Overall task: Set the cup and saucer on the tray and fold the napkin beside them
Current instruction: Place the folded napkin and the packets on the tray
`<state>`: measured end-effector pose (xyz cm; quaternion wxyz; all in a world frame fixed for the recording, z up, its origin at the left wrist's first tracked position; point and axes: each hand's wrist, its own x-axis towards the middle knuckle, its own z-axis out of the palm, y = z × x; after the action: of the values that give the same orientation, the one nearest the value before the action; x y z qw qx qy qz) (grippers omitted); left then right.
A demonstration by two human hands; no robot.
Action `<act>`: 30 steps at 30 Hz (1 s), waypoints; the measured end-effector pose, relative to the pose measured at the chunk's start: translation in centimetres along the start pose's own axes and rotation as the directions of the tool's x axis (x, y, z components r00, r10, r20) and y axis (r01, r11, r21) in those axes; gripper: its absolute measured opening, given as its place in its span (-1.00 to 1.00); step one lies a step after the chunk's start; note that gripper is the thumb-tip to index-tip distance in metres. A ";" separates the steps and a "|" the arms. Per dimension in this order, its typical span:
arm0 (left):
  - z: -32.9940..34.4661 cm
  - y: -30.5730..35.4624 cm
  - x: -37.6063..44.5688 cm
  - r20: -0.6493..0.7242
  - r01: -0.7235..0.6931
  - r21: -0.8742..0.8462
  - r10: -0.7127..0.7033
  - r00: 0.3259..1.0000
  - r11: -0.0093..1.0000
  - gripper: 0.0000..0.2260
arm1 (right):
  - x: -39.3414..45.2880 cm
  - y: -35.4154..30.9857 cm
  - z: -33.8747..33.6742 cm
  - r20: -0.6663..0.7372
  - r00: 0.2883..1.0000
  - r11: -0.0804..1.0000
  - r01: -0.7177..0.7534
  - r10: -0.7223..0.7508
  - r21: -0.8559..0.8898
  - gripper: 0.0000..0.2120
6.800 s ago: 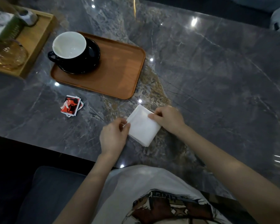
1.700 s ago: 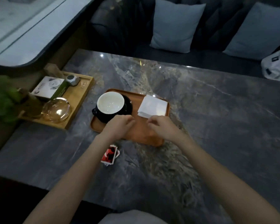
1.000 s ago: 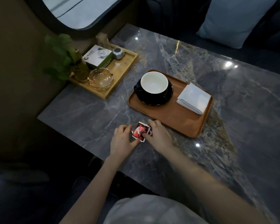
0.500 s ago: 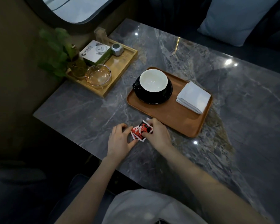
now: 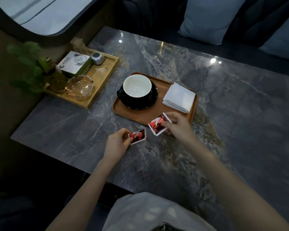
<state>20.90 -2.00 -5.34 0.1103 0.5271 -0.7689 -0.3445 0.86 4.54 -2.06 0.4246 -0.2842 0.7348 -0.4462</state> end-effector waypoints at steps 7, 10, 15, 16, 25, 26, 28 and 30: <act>-1.0 3.9 4.6 0.140 -0.146 -0.079 0.156 0.978 0.986 -0.89 | 0.8 1.2 -3.9 -0.185 0.974 0.990 -0.120 0.132 0.077 -0.75; -0.9 5.6 6.8 0.162 -0.201 -0.109 0.217 0.963 0.974 -0.89 | 1.1 2.7 -4.1 -0.273 0.952 0.990 -0.142 0.140 0.014 -0.76; 0.3 7.9 9.7 0.291 -0.177 -0.120 0.205 0.935 0.977 -0.89 | 1.3 4.6 -3.8 -0.367 0.926 0.966 -0.171 0.091 -0.192 -0.69; 0.7 8.2 10.1 0.331 -0.158 -0.106 0.185 0.925 0.982 -0.87 | 1.3 5.0 -3.8 -0.384 0.921 0.943 -0.181 0.063 -0.279 -0.68; 3.4 9.6 11.9 0.529 -0.136 -0.025 0.129 0.839 0.990 -0.81 | 1.3 5.8 -3.5 -0.308 0.938 0.709 -0.108 -0.160 -0.697 -0.64; 3.6 9.6 12.0 0.537 -0.135 -0.019 0.124 0.835 0.991 -0.81 | 1.3 5.8 -3.6 -0.289 0.942 0.704 -0.091 -0.168 -0.705 -0.64; 4.0 9.7 12.0 0.534 -0.136 -0.009 0.120 0.837 0.991 -0.80 | 1.3 5.8 -3.8 -0.256 0.949 0.695 -0.058 -0.184 -0.717 -0.65; 4.3 9.8 12.1 0.526 -0.139 -0.008 0.123 0.841 0.990 -0.79 | 1.2 5.6 -4.0 -0.230 0.959 0.703 -0.047 -0.168 -0.710 -0.63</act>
<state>6.34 -8.88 -4.56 -0.0887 0.3608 -0.8090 -0.4555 -3.47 7.71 -6.53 0.1603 -0.3842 0.8915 -0.1788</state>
